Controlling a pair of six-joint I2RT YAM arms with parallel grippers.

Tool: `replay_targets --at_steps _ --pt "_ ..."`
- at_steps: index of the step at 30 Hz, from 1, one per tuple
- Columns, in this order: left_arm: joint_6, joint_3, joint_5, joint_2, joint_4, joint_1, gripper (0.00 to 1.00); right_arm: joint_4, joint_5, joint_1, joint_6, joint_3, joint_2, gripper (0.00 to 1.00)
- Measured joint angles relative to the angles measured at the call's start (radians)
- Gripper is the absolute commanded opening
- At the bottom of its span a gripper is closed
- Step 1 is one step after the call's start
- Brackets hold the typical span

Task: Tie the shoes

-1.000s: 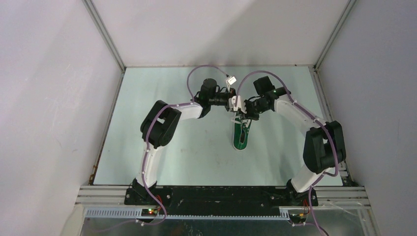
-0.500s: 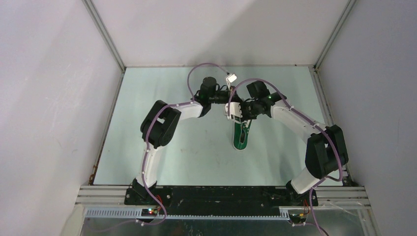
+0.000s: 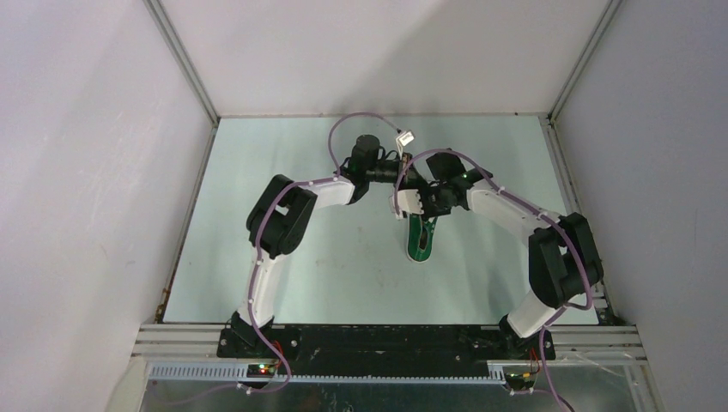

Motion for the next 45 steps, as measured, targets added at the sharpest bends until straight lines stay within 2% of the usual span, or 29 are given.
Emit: replay_targets --at_steps 2,5,8,11,15,24,32,36,38,41,43,45 --pt "0.015 0.0 -0.003 0.0 -0.026 0.0 0.02 0.009 0.009 0.002 0.015 -0.003 0.01 0.16" --pt "0.031 0.0 -0.008 0.0 -0.051 0.0 0.02 0.0 -0.001 -0.008 0.03 -0.008 0.017 0.33" --pt "0.053 0.0 -0.013 0.0 -0.077 0.0 0.01 -0.1 -0.081 -0.053 0.009 0.012 0.018 0.39" --pt "0.071 0.0 -0.019 0.0 -0.1 0.0 0.01 -0.254 -0.159 -0.139 -0.044 0.089 0.027 0.41" --pt "0.088 0.0 -0.027 0.0 -0.126 0.0 0.01 -0.354 -0.214 -0.239 -0.104 0.189 0.05 0.43" --pt "0.132 0.0 -0.034 0.0 -0.177 0.0 0.01 -0.349 -0.268 -0.248 -0.159 0.202 0.167 0.48" --pt "0.15 -0.002 -0.034 0.0 -0.195 0.002 0.01 -0.206 -0.269 -0.224 -0.148 0.108 0.177 0.48" --pt "0.15 -0.002 -0.034 0.0 -0.195 0.002 0.01 -0.141 -0.253 -0.224 -0.141 0.066 0.177 0.44" --pt "0.15 -0.002 -0.034 0.0 -0.196 0.002 0.01 -0.104 -0.249 -0.224 -0.138 0.054 0.177 0.34" --pt "0.151 -0.002 -0.034 0.0 -0.196 0.002 0.01 -0.053 -0.242 -0.224 -0.123 0.039 0.177 0.1" --pt "0.151 -0.002 -0.034 0.0 -0.198 0.003 0.01 -0.027 -0.236 -0.226 -0.106 0.037 0.177 0.0" --pt "0.152 -0.002 -0.035 0.0 -0.202 0.004 0.01 -0.013 -0.233 -0.233 -0.095 0.037 0.177 0.0"
